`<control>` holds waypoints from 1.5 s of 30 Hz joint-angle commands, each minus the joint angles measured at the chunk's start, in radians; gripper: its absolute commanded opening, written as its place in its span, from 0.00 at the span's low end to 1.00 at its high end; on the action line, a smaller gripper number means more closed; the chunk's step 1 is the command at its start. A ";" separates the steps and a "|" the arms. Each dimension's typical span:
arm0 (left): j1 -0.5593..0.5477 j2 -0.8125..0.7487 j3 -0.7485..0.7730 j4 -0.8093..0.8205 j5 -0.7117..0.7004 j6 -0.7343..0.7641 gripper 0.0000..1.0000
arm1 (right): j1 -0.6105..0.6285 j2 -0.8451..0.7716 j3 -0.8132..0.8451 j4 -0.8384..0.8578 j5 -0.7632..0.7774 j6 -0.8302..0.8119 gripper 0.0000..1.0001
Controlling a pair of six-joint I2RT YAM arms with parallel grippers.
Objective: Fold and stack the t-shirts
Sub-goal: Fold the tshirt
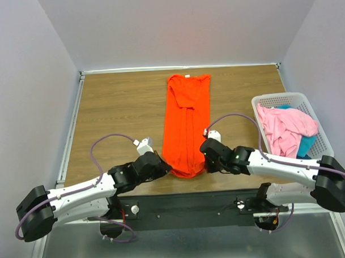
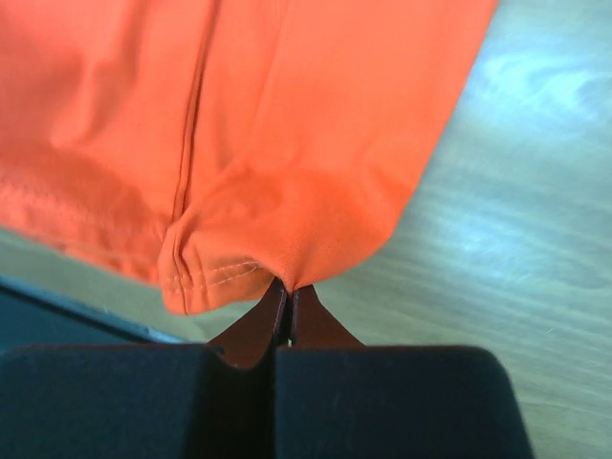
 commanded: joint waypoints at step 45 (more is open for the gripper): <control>0.549 0.932 0.925 0.148 0.181 0.676 0.00 | -0.546 0.593 0.647 0.195 -0.023 -0.301 0.01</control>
